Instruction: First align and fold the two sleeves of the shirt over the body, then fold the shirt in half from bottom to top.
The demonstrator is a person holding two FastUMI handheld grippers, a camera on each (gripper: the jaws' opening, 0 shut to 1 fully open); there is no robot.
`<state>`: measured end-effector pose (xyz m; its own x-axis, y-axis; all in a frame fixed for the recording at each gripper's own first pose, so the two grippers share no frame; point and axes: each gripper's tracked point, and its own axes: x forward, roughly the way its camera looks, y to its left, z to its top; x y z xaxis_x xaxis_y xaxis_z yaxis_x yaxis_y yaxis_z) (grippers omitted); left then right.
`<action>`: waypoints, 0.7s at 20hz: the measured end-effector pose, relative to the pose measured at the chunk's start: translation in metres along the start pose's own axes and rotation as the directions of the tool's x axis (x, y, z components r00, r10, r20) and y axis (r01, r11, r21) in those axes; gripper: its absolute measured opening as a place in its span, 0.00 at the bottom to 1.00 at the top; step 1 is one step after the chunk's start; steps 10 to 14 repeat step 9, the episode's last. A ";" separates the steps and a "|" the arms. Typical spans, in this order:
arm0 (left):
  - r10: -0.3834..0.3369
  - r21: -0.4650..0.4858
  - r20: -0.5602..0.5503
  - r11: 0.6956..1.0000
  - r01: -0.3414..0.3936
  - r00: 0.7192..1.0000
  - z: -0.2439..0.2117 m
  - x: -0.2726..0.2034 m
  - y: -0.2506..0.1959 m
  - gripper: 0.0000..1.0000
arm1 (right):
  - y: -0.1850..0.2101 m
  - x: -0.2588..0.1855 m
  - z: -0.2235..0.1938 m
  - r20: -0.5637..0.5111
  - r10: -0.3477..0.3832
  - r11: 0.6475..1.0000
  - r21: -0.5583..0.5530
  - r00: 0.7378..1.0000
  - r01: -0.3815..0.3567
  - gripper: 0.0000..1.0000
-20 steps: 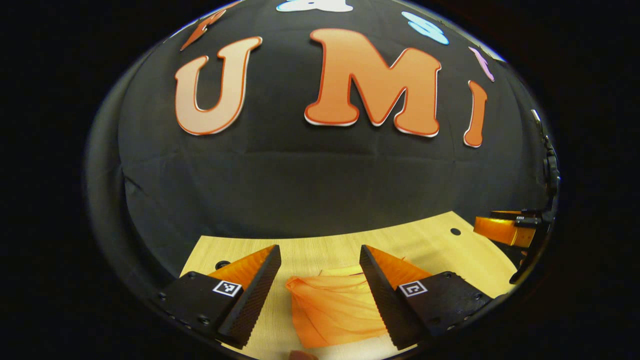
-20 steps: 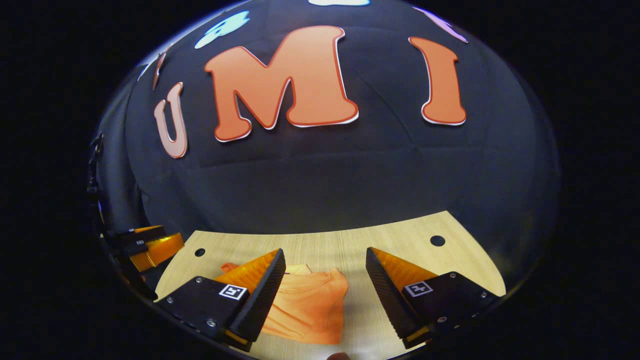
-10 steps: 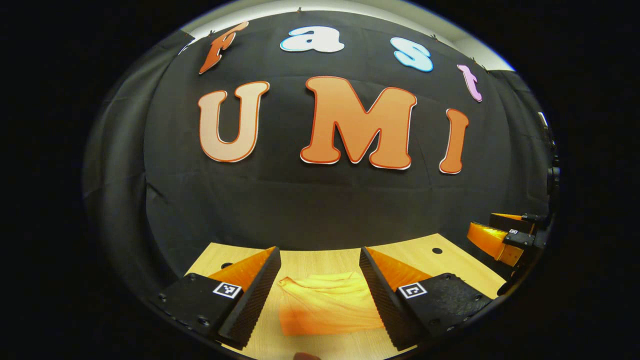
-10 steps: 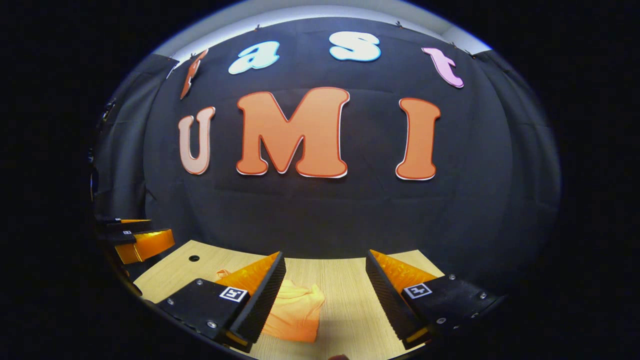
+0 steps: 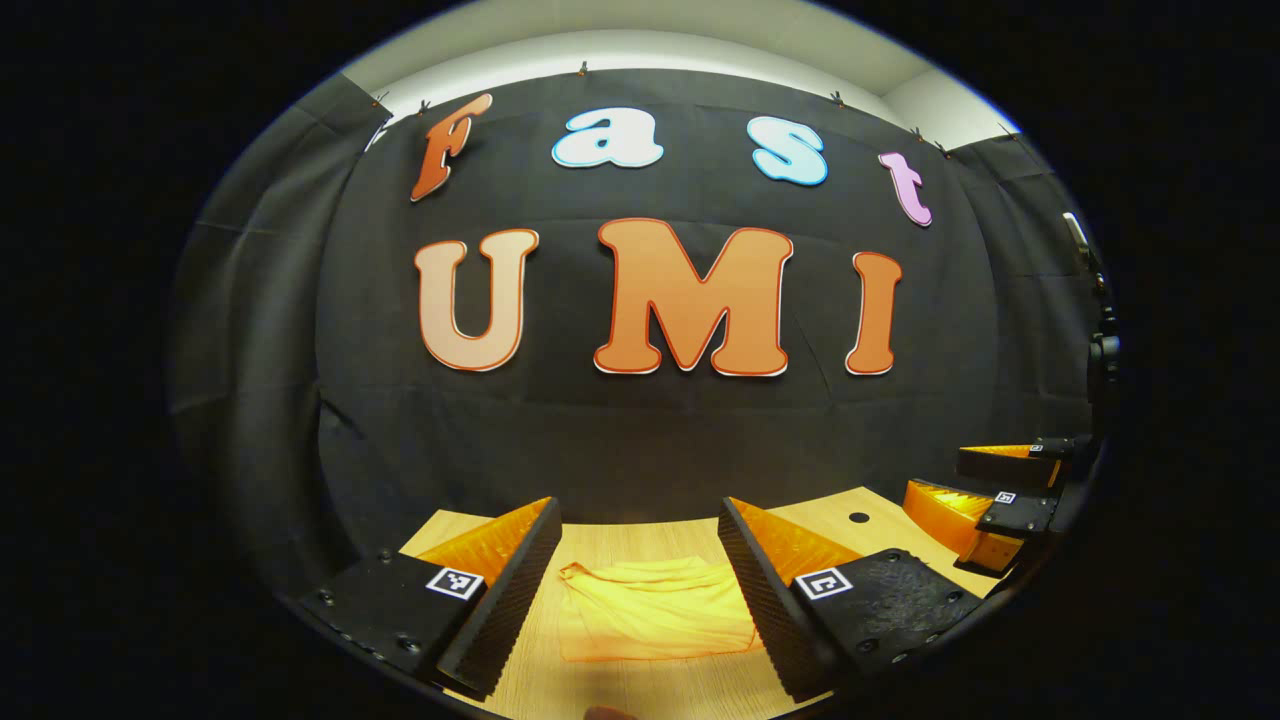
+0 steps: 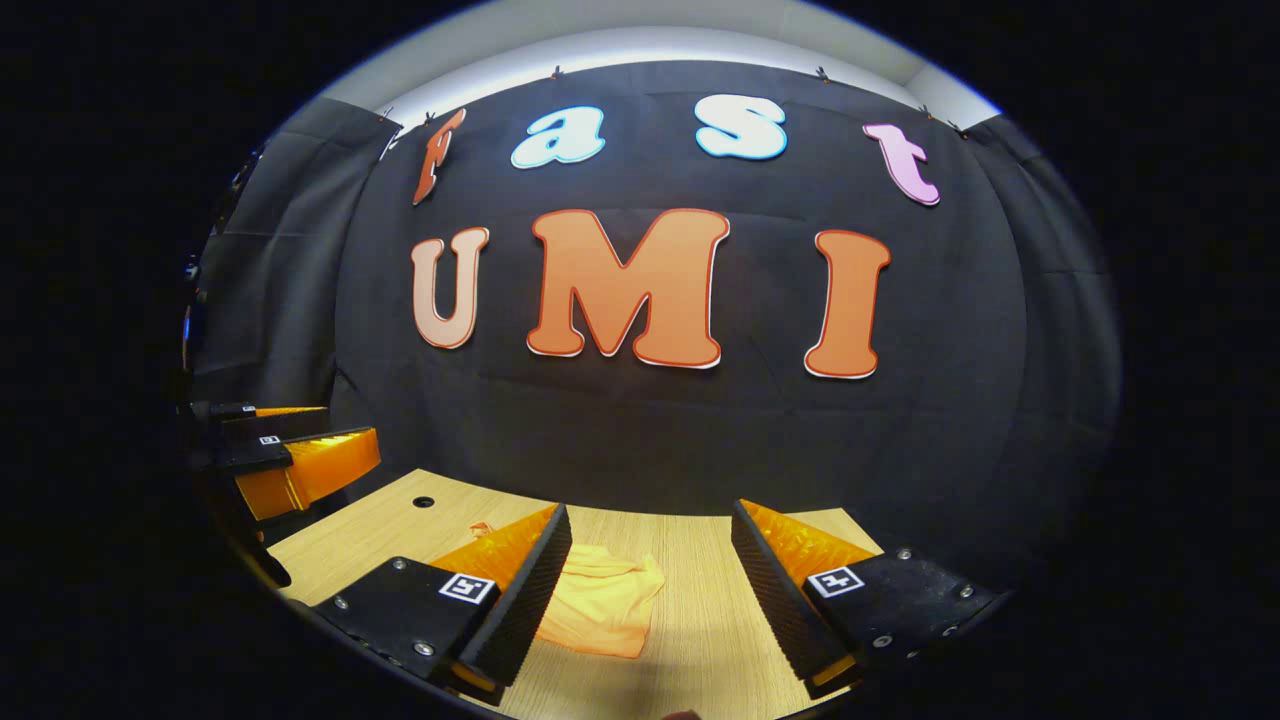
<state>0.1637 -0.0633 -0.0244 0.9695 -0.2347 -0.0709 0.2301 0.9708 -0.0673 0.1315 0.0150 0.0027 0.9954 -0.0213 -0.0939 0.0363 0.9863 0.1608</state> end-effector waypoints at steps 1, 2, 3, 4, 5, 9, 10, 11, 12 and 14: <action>0.005 0.002 0.012 1.000 -0.005 1.000 0.001 -0.008 -0.002 0.97 | 0.001 -0.002 0.001 0.014 0.006 1.000 0.005 1.000 -0.006 0.98; 0.010 0.006 0.023 1.000 -0.010 1.000 0.002 -0.014 -0.003 0.97 | 0.001 -0.005 0.002 0.024 0.007 1.000 0.012 1.000 -0.008 0.98; 0.016 0.014 0.030 1.000 -0.016 0.999 0.002 -0.020 -0.004 0.98 | 0.003 -0.008 0.002 0.029 0.010 1.000 0.017 1.000 -0.010 0.98; 0.021 0.019 0.035 1.000 -0.022 0.999 0.000 -0.027 -0.006 0.97 | 0.007 -0.014 0.002 0.032 0.017 1.000 0.020 0.999 -0.017 0.98; 0.020 0.021 0.040 1.000 -0.021 0.999 -0.002 -0.034 -0.010 0.97 | 0.012 -0.020 -0.001 0.030 0.021 1.000 0.019 0.999 -0.021 0.98; 0.013 0.066 0.118 0.998 -0.021 0.993 0.000 -0.060 -0.022 0.97 | 0.012 -0.050 -0.017 0.028 0.029 0.999 0.021 0.999 -0.029 0.98; 0.013 0.066 0.118 0.998 -0.021 0.993 0.000 -0.060 -0.022 0.97 | 0.012 -0.050 -0.017 0.028 0.029 0.999 0.021 0.999 -0.029 0.98; 0.013 0.066 0.118 0.998 -0.021 0.993 0.000 -0.060 -0.022 0.97 | 0.012 -0.050 -0.017 0.028 0.029 0.999 0.021 0.999 -0.029 0.98; 0.013 0.066 0.118 0.998 -0.021 0.993 0.000 -0.060 -0.022 0.97 | 0.012 -0.050 -0.017 0.028 0.029 0.999 0.021 0.999 -0.029 0.98; 0.013 0.066 0.118 0.998 -0.021 0.993 0.000 -0.060 -0.022 0.97 | 0.012 -0.050 -0.017 0.028 0.029 0.999 0.021 0.999 -0.029 0.98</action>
